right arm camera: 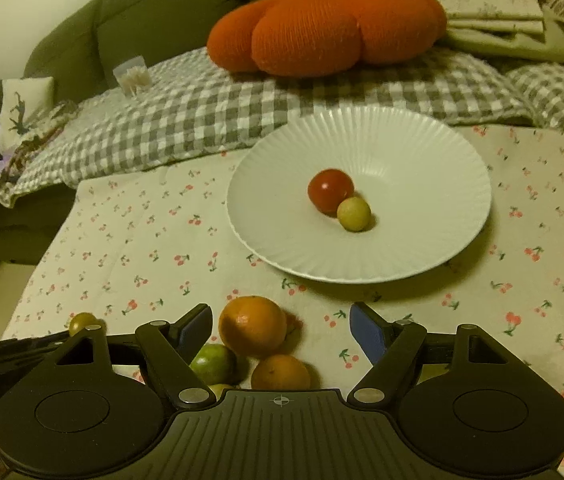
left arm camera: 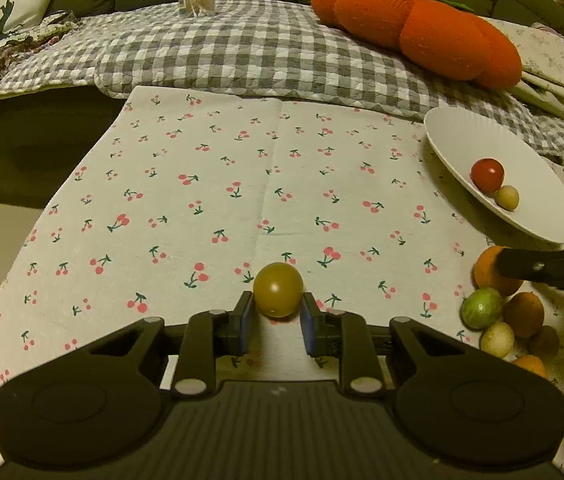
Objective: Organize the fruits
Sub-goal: 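Grasp the yellow plum with the left tool while the right tool grasps an orange, then carry the plum and orange over the plate and open both tools, then move both tools back to the remaining fruits on the cloth, then grasp a green lime with the left tool while the right tool grasps an orange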
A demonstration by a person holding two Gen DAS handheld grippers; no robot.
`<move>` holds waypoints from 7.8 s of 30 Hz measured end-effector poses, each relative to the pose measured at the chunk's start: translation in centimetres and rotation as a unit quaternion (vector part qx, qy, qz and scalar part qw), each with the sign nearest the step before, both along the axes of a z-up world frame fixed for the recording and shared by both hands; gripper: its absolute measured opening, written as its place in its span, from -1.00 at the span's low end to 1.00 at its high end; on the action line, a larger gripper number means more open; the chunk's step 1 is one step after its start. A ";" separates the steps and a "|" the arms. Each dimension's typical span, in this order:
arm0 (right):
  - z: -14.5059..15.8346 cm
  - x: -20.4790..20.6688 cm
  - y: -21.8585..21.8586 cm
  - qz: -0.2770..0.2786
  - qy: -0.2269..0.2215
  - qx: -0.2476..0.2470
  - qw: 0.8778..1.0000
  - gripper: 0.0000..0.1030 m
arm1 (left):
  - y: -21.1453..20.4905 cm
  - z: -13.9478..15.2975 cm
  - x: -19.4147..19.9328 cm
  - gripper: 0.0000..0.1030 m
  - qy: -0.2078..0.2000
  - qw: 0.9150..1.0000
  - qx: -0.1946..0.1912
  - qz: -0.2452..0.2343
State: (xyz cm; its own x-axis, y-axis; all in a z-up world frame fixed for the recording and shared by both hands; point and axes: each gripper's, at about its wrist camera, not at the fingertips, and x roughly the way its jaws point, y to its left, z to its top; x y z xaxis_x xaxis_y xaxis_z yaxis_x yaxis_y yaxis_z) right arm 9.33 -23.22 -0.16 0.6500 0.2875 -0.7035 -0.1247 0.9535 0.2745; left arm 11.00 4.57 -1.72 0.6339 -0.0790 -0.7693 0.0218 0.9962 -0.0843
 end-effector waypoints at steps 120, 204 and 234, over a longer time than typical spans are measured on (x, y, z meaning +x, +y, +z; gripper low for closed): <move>3.4 3.6 -10.5 -0.111 -0.045 0.029 0.992 0.02 | -14.0 4.9 4.0 0.25 -0.101 0.985 -0.015 -0.141; 1.7 -6.4 -5.1 -0.027 0.079 0.113 0.990 0.16 | -7.1 0.4 -4.7 -0.46 -0.005 0.983 -0.126 -0.135; -1.6 -6.5 1.4 0.040 0.069 0.024 0.997 -0.21 | -4.4 2.2 -5.1 -0.49 0.016 0.996 -0.079 -0.040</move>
State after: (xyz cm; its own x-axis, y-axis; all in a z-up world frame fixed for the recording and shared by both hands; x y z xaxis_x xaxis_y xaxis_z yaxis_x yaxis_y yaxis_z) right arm 2.88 -21.83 -1.76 0.5219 0.3696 -0.7688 -0.1575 0.9275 0.3390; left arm 5.88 0.19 0.49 0.5956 -0.2493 -0.7636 0.0954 0.9658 -0.2409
